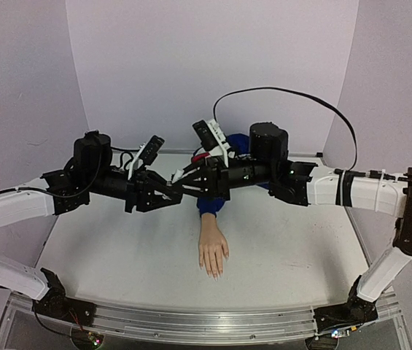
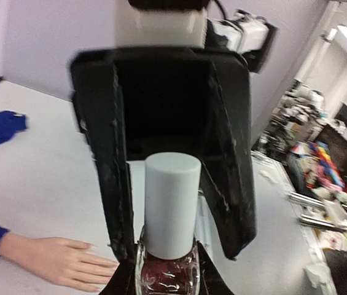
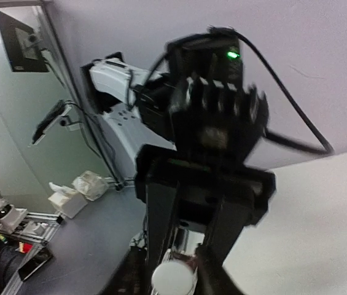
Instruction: Paint the nails
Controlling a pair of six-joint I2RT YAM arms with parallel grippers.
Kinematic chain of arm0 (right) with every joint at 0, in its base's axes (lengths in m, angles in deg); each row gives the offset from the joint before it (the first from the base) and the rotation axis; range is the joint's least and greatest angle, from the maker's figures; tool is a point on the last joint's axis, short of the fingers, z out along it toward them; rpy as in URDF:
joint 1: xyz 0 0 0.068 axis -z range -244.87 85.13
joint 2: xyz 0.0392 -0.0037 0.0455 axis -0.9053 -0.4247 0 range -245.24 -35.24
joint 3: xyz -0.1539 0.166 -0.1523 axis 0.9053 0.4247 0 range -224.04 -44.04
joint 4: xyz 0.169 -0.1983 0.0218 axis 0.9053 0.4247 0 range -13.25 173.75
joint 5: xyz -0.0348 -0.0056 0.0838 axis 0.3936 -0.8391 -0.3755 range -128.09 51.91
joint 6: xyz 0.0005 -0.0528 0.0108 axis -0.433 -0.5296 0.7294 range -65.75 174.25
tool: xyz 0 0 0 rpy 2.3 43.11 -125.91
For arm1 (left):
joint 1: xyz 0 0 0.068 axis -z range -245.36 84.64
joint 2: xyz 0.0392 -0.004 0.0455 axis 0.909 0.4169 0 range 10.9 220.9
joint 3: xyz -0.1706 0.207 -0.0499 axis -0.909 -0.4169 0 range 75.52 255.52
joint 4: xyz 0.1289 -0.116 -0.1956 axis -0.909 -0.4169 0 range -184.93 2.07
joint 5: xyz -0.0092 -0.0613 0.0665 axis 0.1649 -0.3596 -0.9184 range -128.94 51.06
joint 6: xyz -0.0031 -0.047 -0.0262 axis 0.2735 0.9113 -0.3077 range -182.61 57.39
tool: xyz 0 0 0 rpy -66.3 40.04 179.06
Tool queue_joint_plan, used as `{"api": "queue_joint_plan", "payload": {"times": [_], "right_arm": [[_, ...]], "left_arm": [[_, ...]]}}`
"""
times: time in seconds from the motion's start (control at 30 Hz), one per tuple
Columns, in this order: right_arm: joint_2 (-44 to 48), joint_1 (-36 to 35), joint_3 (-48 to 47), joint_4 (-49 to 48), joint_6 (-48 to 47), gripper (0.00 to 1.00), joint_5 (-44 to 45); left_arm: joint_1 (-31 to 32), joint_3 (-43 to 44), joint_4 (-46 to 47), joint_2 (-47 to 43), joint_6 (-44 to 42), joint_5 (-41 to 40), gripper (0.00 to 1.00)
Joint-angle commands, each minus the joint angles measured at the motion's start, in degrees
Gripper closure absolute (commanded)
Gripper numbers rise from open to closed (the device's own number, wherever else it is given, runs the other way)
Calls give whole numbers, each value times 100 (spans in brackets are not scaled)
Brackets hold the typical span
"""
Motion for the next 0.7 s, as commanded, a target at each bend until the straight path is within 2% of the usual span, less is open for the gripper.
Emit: {"api": "queue_joint_plan", "payload": {"times": [0.0,0.13,0.2,0.53,0.6,0.67], "right_arm": [[220,-17,47,1095,-64,50,1857],[151,-21,-161,1491,303,25,2736],[95,-31,-288,1595,543,20,2982],[-625,-227,-1205,1626,1592,17,3735],[-789,-300,-1405,1645,1657,19,3876],[-916,-352,-1548,1659,1747,26,4026]], "left_arm": [[-129,-231,456,-704,-720,-2932,100],[-120,-460,150,-893,-972,-4310,100],[-120,-571,120,-962,-1072,-4596,100],[-120,-744,74,-904,-1085,-5284,100],[-120,-744,71,-876,-1085,-5234,100],[-120,-752,70,-865,-1070,-5196,100]]}}
